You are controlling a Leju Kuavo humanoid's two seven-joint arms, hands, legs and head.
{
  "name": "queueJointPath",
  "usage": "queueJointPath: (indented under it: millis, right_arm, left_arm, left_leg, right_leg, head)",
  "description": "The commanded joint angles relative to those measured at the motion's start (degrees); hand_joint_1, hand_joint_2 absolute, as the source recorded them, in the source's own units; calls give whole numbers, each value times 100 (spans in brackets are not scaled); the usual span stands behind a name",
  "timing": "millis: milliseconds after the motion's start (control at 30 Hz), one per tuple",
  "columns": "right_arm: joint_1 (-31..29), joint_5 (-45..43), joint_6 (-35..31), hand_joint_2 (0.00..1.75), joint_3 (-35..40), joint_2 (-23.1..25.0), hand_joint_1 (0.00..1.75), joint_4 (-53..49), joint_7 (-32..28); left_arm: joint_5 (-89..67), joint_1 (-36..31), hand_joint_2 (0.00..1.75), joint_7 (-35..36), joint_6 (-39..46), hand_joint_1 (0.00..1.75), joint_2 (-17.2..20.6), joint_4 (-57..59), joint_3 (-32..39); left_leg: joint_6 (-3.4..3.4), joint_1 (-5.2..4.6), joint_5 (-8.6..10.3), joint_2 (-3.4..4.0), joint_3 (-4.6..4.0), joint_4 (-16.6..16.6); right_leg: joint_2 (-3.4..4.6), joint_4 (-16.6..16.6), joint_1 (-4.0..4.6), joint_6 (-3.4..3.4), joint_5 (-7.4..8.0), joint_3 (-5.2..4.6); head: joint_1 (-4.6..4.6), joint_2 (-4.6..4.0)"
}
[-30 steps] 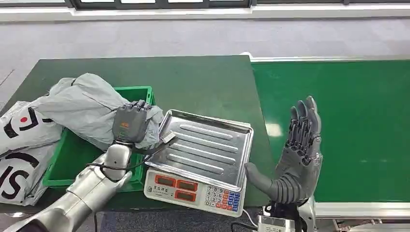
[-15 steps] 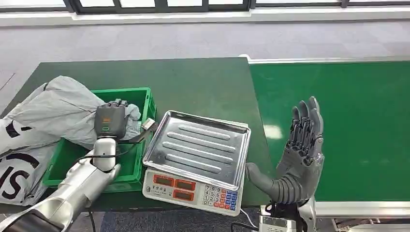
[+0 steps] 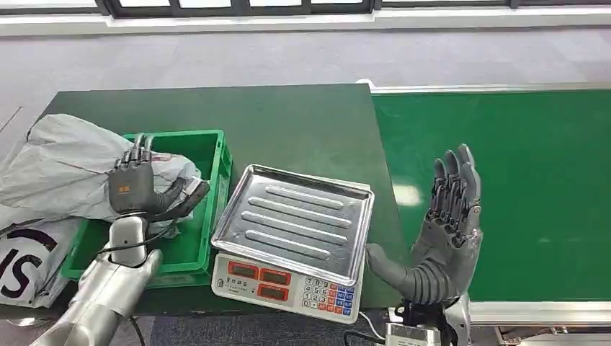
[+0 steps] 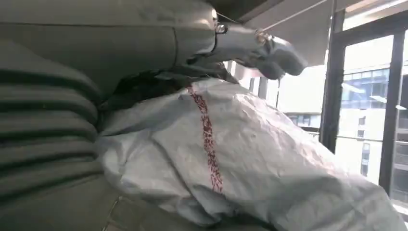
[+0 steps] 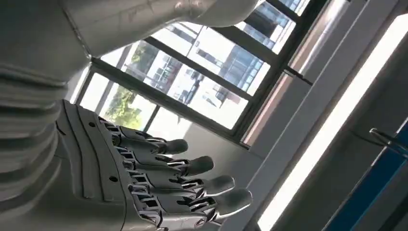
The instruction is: Moved the parcel from conveyor to table for the left to box.
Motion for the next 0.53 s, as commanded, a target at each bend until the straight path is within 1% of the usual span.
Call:
queueJointPath:
  millis: [33,67,100,133,200,267,300,433,467,500,533]
  right_arm:
    - [-164,-24,-225,175,-11,-268,0,309,51]
    - [-162,-34,-240,175,-5,-268,0,314,47]
    - [-122,-47,-265,175,-3,-239,0,295,48]
    - [-94,-51,-286,175,11,-235,0,281,60]
    - [-25,-61,-308,175,36,-241,0,246,58]
    - [22,-70,-304,175,60,-263,0,234,52]
    - [48,-73,-310,175,67,-268,0,233,45]
    - [91,-78,-312,175,53,-246,0,217,41]
    - [103,-85,-305,175,44,-247,0,209,34]
    - [110,-107,-320,175,23,-236,0,199,-2]
    - [114,-112,-315,175,18,-240,0,190,-8]
  left_arm:
    - [5650,1353,0,-3507,-1766,0,-1867,-2868,2137]
    - [5864,1471,0,-3641,-1603,0,-1931,-3081,2066]
    - [6498,1651,0,-3942,-1467,0,-2034,-3368,1934]
    - [7046,1806,0,-3938,-1684,0,-1985,-3647,1732]
    - [7313,2119,0,-4042,-1699,0,-1855,-4015,1395]
    - [7966,2367,0,-4158,-2094,0,-1757,-4269,1211]
    - [8040,2499,0,-4218,-2132,0,-1749,-4373,1163]
    - [8094,2649,0,-4354,-2237,0,-1742,-4545,1029]
    - [8356,2691,0,-4379,-2454,0,-1767,-4608,995]
    - [8854,2778,0,-4736,-2809,0,-1813,-4735,1027]
    - [8855,2815,0,-4739,-2804,0,-1828,-4778,1032]
  left_leg:
    - [15,3,6,-29,-15,-3]
    - [11,0,4,-18,-16,0]
    - [15,-2,6,-17,-17,-2]
    - [16,1,4,-11,-16,-3]
    - [20,-1,-9,3,-17,3]
    - [25,-2,-17,20,-12,1]
    - [28,-1,-18,21,-6,-4]
    - [26,-3,-19,2,-15,1]
    - [27,-2,-17,2,-14,-3]
    - [27,0,-18,5,-17,0]
    - [24,-1,-19,6,-22,5]
  right_leg:
    - [-48,-22,5,12,1,7]
    - [-29,-14,2,9,0,-1]
    - [-30,-16,1,9,0,-1]
    - [-28,-22,3,9,2,5]
    - [-11,-14,0,8,-2,-4]
    - [3,-12,-3,9,1,-6]
    - [0,-19,-3,7,2,0]
    - [-15,-15,-4,9,-8,-4]
    - [-21,-20,-1,11,-9,0]
    - [-18,-20,2,15,-9,-2]
    - [-11,-12,1,14,-10,-10]
  head:
    - [-2,0]
    - [0,0]
    - [0,0]
    - [0,0]
    - [0,0]
    - [0,0]
    - [0,0]
    - [0,0]
    - [0,0]
    - [0,0]
    - [0,0]
